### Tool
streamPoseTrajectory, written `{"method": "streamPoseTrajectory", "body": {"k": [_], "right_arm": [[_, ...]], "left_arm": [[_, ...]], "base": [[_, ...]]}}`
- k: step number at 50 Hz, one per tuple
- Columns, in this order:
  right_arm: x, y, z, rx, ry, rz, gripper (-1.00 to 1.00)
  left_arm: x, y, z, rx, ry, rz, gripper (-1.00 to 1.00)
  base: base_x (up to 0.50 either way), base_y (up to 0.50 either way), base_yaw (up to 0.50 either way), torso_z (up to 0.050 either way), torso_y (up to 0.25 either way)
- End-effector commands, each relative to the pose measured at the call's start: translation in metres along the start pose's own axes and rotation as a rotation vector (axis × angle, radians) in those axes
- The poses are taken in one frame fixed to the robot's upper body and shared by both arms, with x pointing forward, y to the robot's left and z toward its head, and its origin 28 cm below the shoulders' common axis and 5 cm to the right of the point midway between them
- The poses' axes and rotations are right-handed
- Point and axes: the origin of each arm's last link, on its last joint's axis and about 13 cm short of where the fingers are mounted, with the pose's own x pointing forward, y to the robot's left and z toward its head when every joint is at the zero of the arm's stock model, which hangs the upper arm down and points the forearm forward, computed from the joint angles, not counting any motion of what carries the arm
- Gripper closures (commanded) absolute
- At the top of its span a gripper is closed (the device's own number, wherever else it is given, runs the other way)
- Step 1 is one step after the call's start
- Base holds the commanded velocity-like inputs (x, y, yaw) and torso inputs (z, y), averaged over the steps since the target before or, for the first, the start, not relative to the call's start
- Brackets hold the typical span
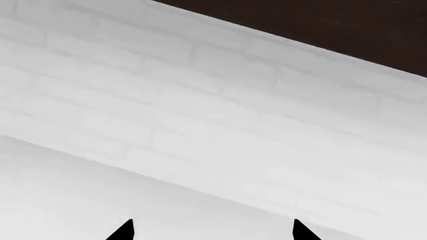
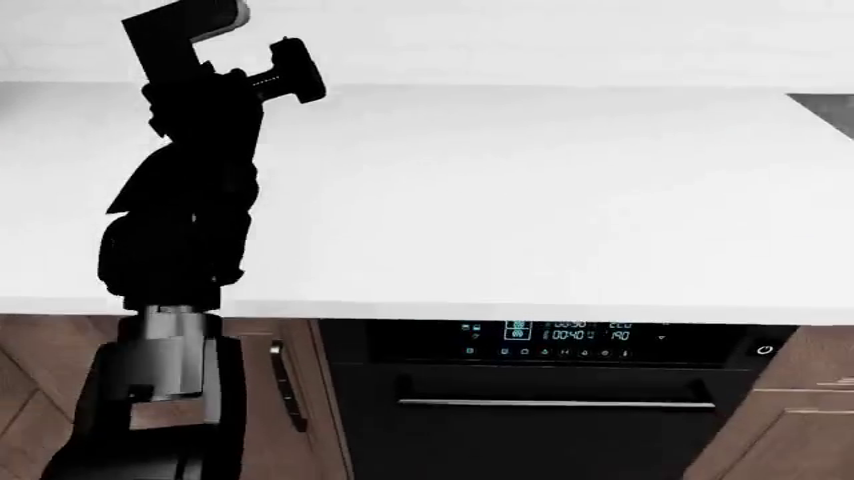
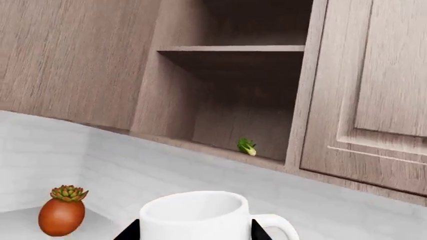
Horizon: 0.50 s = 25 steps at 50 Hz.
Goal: Pick the mug from the cabinet, place it under the coffee machine dispenser, and press the start button.
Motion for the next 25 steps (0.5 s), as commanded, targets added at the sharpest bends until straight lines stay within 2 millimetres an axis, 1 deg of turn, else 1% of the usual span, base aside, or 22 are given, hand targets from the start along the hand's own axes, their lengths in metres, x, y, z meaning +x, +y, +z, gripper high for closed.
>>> {"method": "streamPoseTrajectory", "body": {"k": [1,5,9,11,18,25], "right_arm": [[-0.035,-0.003,-0.077,-0.013,0.001,-0.043,1.00],[-0.054,-0.009,-0.113,-0.011,-0.014,-0.098,1.00],[-0.067,-0.011,-0.138,0.012,-0.020,-0.120,1.00],[-0.072,-0.011,-0.145,0.024,-0.026,-0.127,1.00],[-0.088,-0.009,-0.169,0.035,-0.031,-0.151,1.00],[-0.099,-0.009,-0.195,-0.017,-0.026,-0.213,1.00]], "left_arm": [[-0.078,0.012,0.000,0.001,-0.064,-0.041,-1.00],[-0.113,0.017,0.000,0.022,-0.123,-0.092,-1.00],[-0.135,0.021,0.003,0.015,-0.185,-0.110,-1.00],[-0.140,0.023,0.004,0.025,-0.201,-0.113,-1.00],[-0.146,0.026,0.005,0.033,-0.218,-0.103,-1.00],[-0.160,0.024,0.010,0.031,-0.217,-0.118,-1.00]], "base": [[-0.05,-0.15,0.00,0.000,0.000],[0.00,0.00,0.00,0.000,0.000],[0.00,0.00,0.00,0.000,0.000],[0.00,0.00,0.00,0.000,0.000],[0.00,0.00,0.00,0.000,0.000],[0.00,0.00,0.00,0.000,0.000]]}}
